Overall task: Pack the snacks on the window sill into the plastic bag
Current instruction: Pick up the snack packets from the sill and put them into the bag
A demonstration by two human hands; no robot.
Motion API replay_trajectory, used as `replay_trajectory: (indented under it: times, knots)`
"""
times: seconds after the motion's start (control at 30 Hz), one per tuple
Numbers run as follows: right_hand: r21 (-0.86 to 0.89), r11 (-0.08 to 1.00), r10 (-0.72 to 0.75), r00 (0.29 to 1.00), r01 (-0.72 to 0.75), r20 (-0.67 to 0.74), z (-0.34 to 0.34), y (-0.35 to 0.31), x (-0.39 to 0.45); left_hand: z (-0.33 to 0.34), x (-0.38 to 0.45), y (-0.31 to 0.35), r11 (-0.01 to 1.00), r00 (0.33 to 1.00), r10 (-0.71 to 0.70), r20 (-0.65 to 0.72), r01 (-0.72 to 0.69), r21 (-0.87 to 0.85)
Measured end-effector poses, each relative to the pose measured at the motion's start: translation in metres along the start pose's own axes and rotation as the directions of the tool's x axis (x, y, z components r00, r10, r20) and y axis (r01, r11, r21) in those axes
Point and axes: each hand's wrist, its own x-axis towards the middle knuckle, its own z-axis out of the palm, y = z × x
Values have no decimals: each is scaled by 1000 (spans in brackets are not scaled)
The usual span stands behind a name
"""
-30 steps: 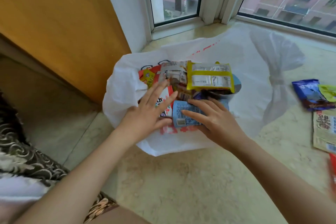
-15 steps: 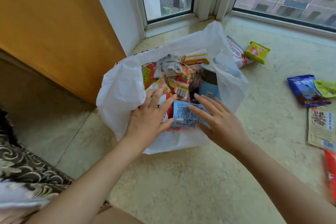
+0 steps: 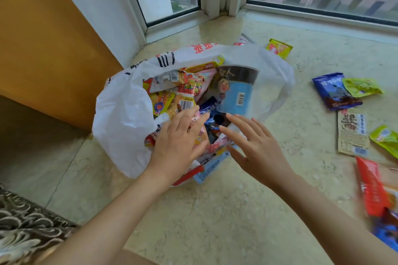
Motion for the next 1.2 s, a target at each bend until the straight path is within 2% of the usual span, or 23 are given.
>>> replay_trajectory:
  times: [0.13, 0.23, 0.33, 0.4, 0.47, 0.57, 0.63, 0.7, 0.77, 0.8, 0.87, 0.93, 1.1, 1.2]
  knots:
    - [-21, 1000, 20, 1000, -20, -23, 9, 7, -22, 8, -5, 4, 998, 998, 58, 25, -59, 29]
    - [-45, 999, 27, 1000, -27, -6, 19, 15, -37, 16, -12, 10, 994, 990, 102, 97, -106, 37]
    - [-30, 999, 31, 995, -28, 95, 31, 19, -50, 29, -20, 18, 981, 964, 156, 215, -176, 77]
    - [8, 999, -41, 982, 40, 183, 39, 17, -53, 36, -23, 17, 970, 950, 175, 259, -212, 121]
    - [51, 992, -128, 955, 119, 268, 45, 15, -54, 41, -25, 9, 955, 939, 221, 263, -263, 139]
    - [4, 972, -218, 897, 235, 384, 49, 19, -48, 42, -31, -4, 928, 912, 330, 242, -361, 95]
    - [-48, 954, -252, 875, 297, 414, 52, 19, -41, 42, -37, -10, 889, 872, 436, 225, -455, 41]
    - [-77, 940, -273, 868, 333, 415, 55, 16, -35, 44, -45, -15, 807, 784, 573, 238, -591, 2]
    - [-82, 934, -289, 867, 349, 406, 57, 15, -31, 47, -50, -22, 735, 699, 645, 310, -678, 0]
    - [-87, 932, -290, 868, 352, 403, 58, 15, -30, 47, -51, -25, 728, 680, 644, 351, -686, -6]
    - [-105, 932, -282, 873, 348, 397, 57, 16, -29, 46, -51, -29, 750, 678, 617, 400, -661, -36]
    - [-107, 935, -272, 876, 339, 399, 56, 17, -28, 46, -49, -31, 759, 689, 609, 394, -650, -35]
    - [-41, 953, -274, 911, 300, 307, 47, 32, -32, 47, -50, -31, 810, 771, 575, 274, -583, -61]
    - [51, 962, -274, 938, 269, 214, 37, 39, -35, 41, -48, -31, 846, 845, 522, 117, -497, -191]
